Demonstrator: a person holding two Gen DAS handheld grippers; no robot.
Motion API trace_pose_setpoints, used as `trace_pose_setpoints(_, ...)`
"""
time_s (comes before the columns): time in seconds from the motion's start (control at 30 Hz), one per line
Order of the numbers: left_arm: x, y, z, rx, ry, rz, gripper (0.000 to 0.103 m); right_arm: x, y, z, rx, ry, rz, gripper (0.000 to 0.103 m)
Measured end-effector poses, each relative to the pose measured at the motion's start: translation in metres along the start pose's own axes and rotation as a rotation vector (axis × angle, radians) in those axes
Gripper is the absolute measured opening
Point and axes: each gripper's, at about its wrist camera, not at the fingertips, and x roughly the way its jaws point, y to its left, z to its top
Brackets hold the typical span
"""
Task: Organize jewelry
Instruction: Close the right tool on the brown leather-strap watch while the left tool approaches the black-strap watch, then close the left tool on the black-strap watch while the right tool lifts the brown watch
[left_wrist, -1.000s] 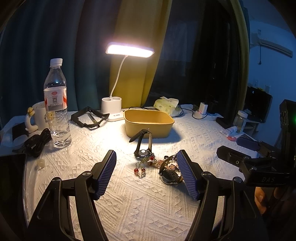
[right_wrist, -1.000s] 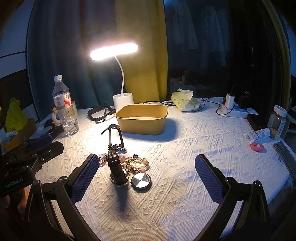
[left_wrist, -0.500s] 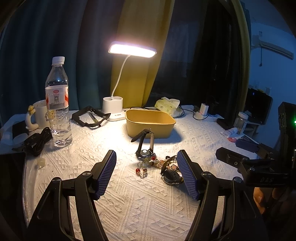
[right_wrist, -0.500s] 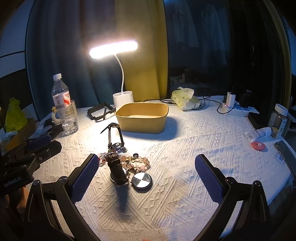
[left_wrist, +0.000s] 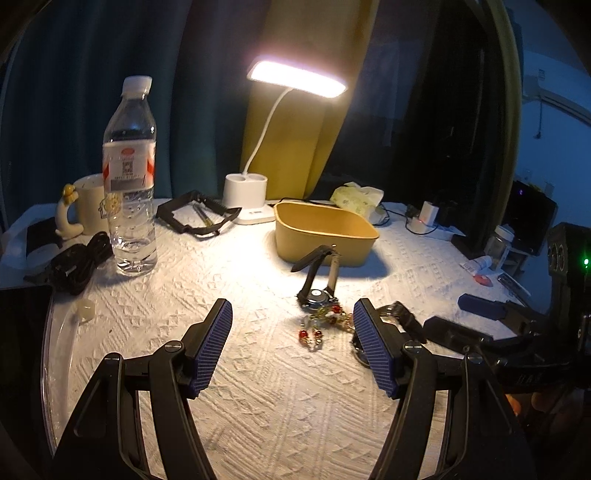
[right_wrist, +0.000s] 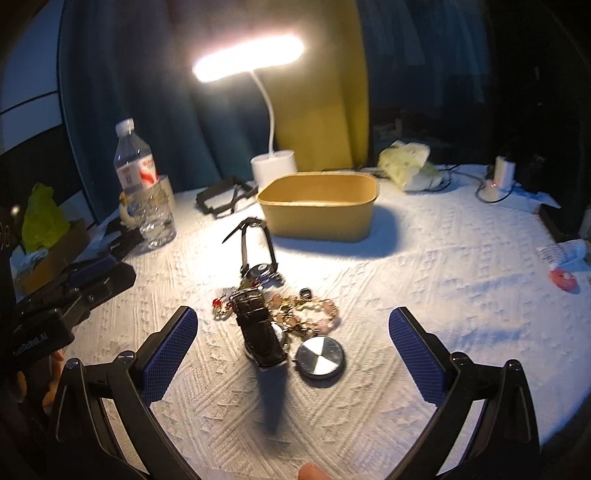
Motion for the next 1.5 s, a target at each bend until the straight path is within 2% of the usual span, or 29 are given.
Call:
trace_pose_setpoints(0.13, 0.009, 0.006, 0.002, -0.012, 0.015, 0.008, 0.071, 0.019, 0.006, 0.0, -0.027, 0.055, 0.033, 0.1)
trace_pose_setpoints(0.23, 0.014, 0.007, 0.003, -0.014, 0.03, 0.014, 0.071, 0.032, 0.009, -0.001, -0.051, 0.099, 0.065, 0.085)
trace_pose_setpoints(0.27, 0.016, 0.008, 0.003, -0.015, 0.035, 0.015, 0.071, 0.036, 0.01, -0.001, -0.059, 0.106, 0.069, 0.075)
trace_pose_setpoints(0.3, 0.019, 0.008, 0.004, -0.016, 0.042, 0.016, 0.071, 0.039, 0.011, -0.001, -0.068, 0.113, 0.073, 0.056)
trace_pose_setpoints(0.33, 0.022, 0.009, 0.005, -0.016, 0.047, 0.018, 0.071, 0.042, 0.011, 0.0, -0.073, 0.119, 0.069, 0.05)
trace_pose_setpoints(0.37, 0.023, 0.008, 0.006, -0.015, 0.05, 0.02, 0.071, 0.043, 0.011, 0.0, -0.074, 0.123, 0.072, 0.035)
trace_pose_setpoints(0.4, 0.026, 0.008, 0.007, -0.015, 0.056, 0.021, 0.071, 0.045, 0.01, 0.001, -0.075, 0.127, 0.088, 0.028)
trace_pose_setpoints(0.47, 0.031, 0.007, 0.009, -0.012, 0.068, 0.021, 0.071, 0.044, 0.008, 0.003, -0.079, 0.121, 0.112, 0.023)
trace_pose_setpoints(0.7, 0.056, -0.005, 0.023, 0.019, 0.112, 0.019, 0.071, 0.039, -0.007, 0.017, -0.055, 0.072, 0.152, 0.021)
trace_pose_setpoints(1.0, 0.092, -0.024, 0.042, 0.092, 0.153, 0.036, 0.071, 0.03, -0.041, 0.04, 0.013, 0.008, 0.147, 0.022)
trace_pose_setpoints(1.33, 0.131, -0.05, 0.052, 0.223, 0.21, 0.031, 0.071, 0.032, -0.077, 0.044, 0.082, -0.006, 0.133, 0.022)
trace_pose_setpoints(1.5, 0.148, -0.051, 0.047, 0.242, 0.263, 0.078, 0.071, 0.032, -0.087, 0.043, 0.102, -0.008, 0.132, 0.022)
